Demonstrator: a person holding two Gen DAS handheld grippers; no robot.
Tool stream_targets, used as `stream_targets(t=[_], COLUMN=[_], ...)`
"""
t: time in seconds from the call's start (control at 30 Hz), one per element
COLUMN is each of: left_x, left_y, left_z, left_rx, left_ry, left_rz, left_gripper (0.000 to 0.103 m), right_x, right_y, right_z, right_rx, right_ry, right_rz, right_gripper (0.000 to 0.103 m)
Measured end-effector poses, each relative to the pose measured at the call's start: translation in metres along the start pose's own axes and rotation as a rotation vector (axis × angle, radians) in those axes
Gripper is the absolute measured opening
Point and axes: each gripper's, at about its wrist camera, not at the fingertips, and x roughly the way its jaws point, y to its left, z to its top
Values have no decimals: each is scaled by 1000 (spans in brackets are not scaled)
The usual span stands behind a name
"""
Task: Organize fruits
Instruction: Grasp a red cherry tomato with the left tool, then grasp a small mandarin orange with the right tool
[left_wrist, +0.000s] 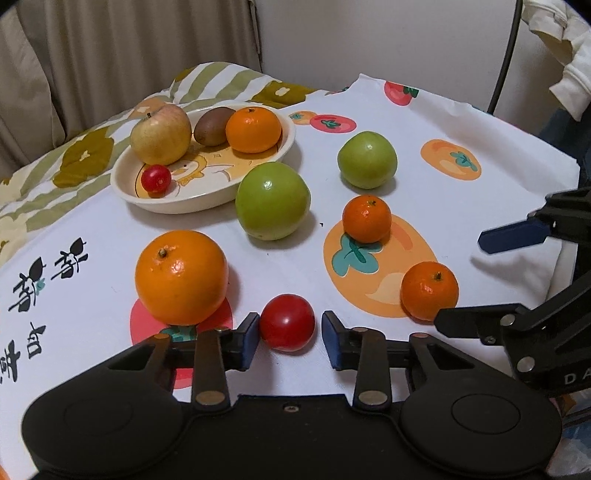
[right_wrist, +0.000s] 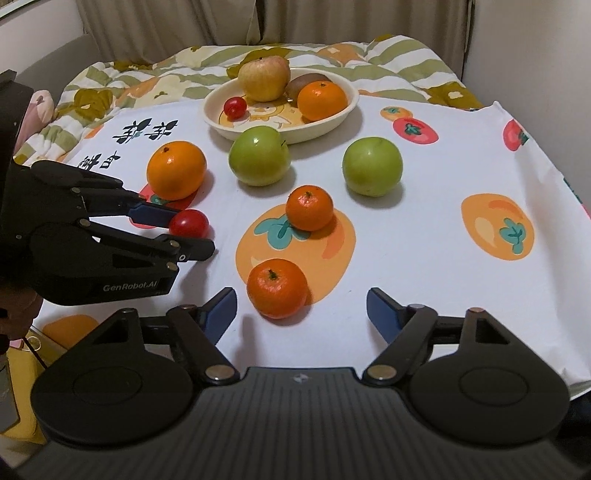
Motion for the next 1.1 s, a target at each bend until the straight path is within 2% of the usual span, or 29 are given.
stream_targets(t=[0.03, 0.17, 0.8, 0.83, 0.87, 1.1], left_x=[0, 0, -13, -14, -16, -32], left_y=[1, 2, 11, 11, 11, 14], left_z=[0, 1, -14, -15, -15, -17], left_rx=[-8, -31, -113, -116, -119, -160], left_ry=[0, 3, 5, 5, 5, -10], left_rz=[0, -3, 25, 28, 31, 49], left_gripper=[35, 35, 34, 34, 34, 34], right_x=[1, 5, 21, 22, 23, 19], right_y=[0, 2, 11, 12, 12, 16], right_z=[0, 1, 7, 8, 8, 12], right_rx=[1, -2, -52, -53, -56, -65], right_ry=[2, 14, 26, 29, 34, 33], right_rz=[4, 17, 39, 38, 39, 40], right_gripper=[88, 80, 65, 63, 55, 54])
